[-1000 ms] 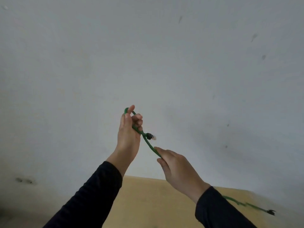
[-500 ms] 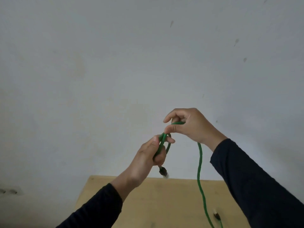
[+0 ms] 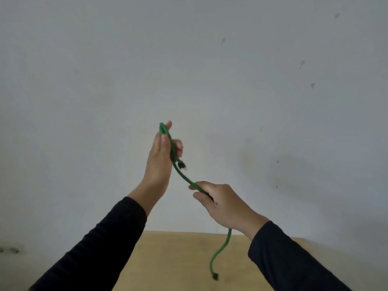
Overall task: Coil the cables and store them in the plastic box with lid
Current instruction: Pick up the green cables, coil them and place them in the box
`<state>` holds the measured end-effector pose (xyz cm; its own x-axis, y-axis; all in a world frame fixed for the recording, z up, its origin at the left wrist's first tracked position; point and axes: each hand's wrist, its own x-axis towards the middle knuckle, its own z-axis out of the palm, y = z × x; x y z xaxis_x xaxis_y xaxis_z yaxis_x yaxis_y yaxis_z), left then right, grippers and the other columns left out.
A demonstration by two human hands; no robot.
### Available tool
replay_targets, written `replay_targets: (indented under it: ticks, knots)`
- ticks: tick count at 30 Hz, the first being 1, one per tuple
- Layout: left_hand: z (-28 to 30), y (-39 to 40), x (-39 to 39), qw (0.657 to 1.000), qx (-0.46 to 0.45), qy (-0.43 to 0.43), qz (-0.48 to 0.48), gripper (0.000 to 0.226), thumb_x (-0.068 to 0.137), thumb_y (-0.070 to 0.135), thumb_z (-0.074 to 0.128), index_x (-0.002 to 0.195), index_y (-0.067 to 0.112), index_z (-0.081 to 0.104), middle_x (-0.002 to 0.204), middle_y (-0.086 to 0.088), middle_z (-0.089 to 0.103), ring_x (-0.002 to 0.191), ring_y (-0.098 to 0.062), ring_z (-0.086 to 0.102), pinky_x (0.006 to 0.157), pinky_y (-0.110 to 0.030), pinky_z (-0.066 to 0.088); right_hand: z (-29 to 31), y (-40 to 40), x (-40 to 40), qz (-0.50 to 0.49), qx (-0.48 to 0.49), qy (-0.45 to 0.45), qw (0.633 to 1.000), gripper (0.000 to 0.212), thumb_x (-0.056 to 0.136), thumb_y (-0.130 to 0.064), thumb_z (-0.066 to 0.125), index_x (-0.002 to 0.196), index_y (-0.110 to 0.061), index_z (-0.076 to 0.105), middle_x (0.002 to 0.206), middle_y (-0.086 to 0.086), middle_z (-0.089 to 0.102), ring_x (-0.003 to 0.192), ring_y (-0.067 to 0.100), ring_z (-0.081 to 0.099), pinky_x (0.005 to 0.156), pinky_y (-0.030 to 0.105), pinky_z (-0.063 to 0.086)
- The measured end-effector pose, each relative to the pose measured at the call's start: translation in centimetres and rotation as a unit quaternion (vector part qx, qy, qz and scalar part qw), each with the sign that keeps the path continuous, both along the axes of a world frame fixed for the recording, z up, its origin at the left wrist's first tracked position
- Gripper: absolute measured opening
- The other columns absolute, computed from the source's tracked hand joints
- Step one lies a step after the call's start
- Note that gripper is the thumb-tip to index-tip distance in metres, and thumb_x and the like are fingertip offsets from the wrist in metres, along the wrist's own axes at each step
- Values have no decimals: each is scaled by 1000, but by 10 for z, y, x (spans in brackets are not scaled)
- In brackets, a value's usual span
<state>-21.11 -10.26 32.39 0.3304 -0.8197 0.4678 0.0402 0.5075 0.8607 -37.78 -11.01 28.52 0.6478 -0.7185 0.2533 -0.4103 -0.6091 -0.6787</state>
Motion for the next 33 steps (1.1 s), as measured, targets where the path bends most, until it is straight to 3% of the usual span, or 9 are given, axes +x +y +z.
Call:
replay_targets:
  ticks: [4,8,11,14,22,24,27,30,33]
  knots:
    - [-33,12,-13,963,33,-265,45,36,100,30,29,134,29,40,82,11,63,72,5,59,73,-9,45,33,4,-1,22,-86,40,995,13,89,-28,58,90,-16,64,58,-7,53,46,7,42,48,16,33]
    - [-49,32,-22,957,61,-274,-66,30,99,39,29,112,31,55,66,5,61,57,-9,54,62,-22,43,63,-11,-16,30,-34,-38,998,9,76,-27,74,78,-21,67,58,0,55,53,14,44,57,26,38]
    - [-47,44,-29,961,64,-230,-142,38,97,40,25,106,30,60,55,8,45,54,-12,39,60,-30,43,73,-21,-25,61,-3,-60,996,13,73,-23,77,81,-18,66,64,7,61,60,24,54,65,33,45]
    - [-41,47,-32,961,76,-159,-211,47,95,41,23,112,19,62,54,11,30,52,-11,27,55,-21,34,75,-28,-27,77,19,-97,992,14,71,-21,76,79,-16,66,59,-4,60,56,8,53,57,15,41]
    - [-14,37,-30,900,20,216,-377,46,97,38,29,108,13,65,49,10,21,43,-5,22,49,-17,27,39,-36,-13,-2,114,-273,955,25,94,-24,49,79,-17,67,53,-6,50,45,11,34,44,22,26]
    - [1,30,-23,896,-40,274,-347,43,99,37,26,109,13,60,48,10,32,43,-4,32,53,-15,36,20,-34,-7,-47,112,-223,967,27,97,-24,44,87,-27,69,51,-9,50,46,11,35,44,21,28]
    - [16,19,-7,941,-60,249,-223,40,101,38,22,111,17,54,52,10,36,48,-6,35,63,-19,39,-2,-18,2,-45,90,-112,989,25,98,-25,40,107,-28,63,53,-10,50,48,6,39,50,18,34]
    - [3,11,-4,991,-11,106,-79,39,102,35,20,118,19,52,55,11,40,54,-8,36,65,-22,35,2,4,12,-13,52,-47,997,23,98,-24,39,113,-20,56,61,-4,50,48,4,42,50,14,35]
    - [-22,11,-9,998,-1,-55,11,38,102,33,21,125,24,49,62,11,46,62,-7,45,63,-20,45,11,17,18,13,3,17,1000,25,97,-30,42,98,-8,54,63,1,47,53,15,41,51,24,33]
